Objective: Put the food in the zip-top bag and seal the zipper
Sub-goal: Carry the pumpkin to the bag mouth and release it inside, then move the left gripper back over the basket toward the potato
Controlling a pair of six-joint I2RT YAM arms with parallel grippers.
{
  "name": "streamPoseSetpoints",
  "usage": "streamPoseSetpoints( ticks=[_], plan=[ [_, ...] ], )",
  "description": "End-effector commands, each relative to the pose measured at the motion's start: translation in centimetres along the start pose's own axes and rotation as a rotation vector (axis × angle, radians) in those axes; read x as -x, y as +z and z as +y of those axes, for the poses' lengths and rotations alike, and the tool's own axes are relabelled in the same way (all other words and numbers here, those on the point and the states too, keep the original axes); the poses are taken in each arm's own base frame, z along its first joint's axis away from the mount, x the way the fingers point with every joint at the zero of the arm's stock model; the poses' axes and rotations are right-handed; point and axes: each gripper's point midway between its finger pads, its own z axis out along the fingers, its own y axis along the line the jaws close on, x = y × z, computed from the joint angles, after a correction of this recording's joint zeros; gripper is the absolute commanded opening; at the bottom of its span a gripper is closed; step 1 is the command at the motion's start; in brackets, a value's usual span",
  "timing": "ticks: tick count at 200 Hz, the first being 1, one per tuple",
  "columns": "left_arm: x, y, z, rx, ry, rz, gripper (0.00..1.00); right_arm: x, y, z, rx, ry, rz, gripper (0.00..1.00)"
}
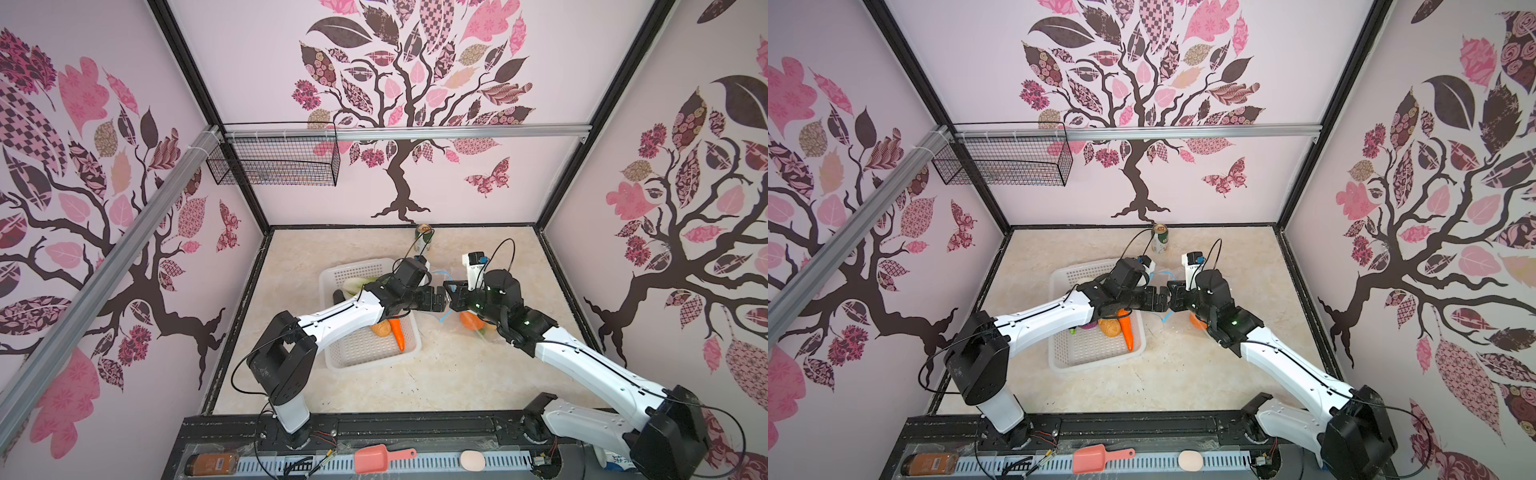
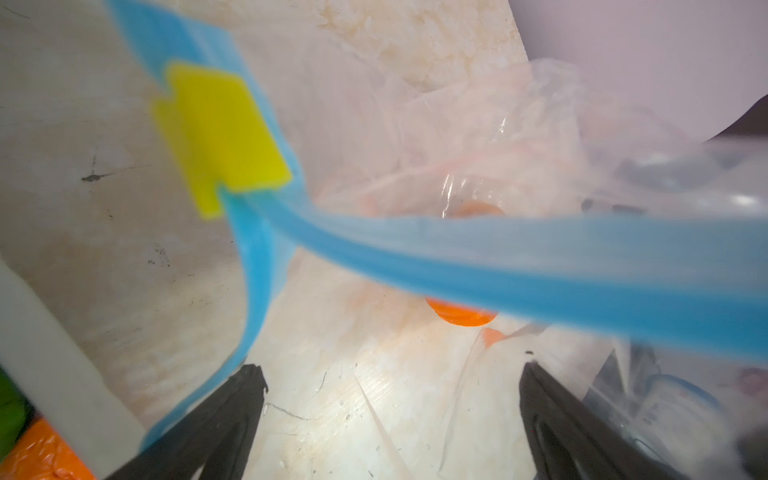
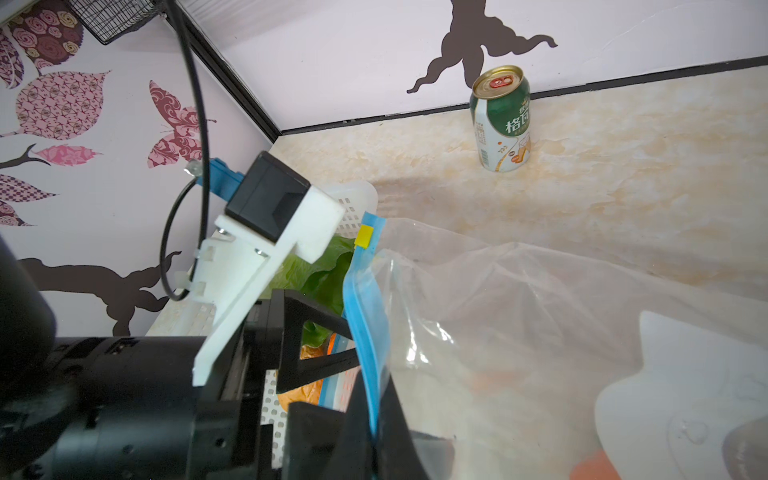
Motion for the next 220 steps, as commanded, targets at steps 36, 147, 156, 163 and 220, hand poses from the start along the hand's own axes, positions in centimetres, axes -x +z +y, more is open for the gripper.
streamPoseSetpoints(
  ticks=[36, 147, 156, 163, 220],
  plan=[
    [2.9, -6.6, -2.7, -0.067, 0.053, -0.143, 0.98, 0.6, -0.2, -0.5, -0.039, -0.03, -0.024, 0.0],
    [-0.9, -12.6, 11.5, 0.462, -0.055, -0.204, 0.99, 0.7, 0.1, -0.8, -0.061, -0.048, -0.027, 0.0],
    [-1.5, -12.4, 12.3, 0.486, -0.067, -0.18, 0.99, 0.7, 0.1, -0.9, -0.064, -0.05, -0.027, 0.0],
    [-2.0, -12.2, 12.8, 0.5, -0.069, -0.161, 0.99, 0.7, 0.1, -0.9, -0.064, -0.05, -0.027, 0.0],
    [-5.4, -9.4, 15.1, 0.541, -0.104, -0.054, 0.87, 0.6, -0.2, -1.3, -0.081, -0.065, -0.029, 0.0]
  ],
)
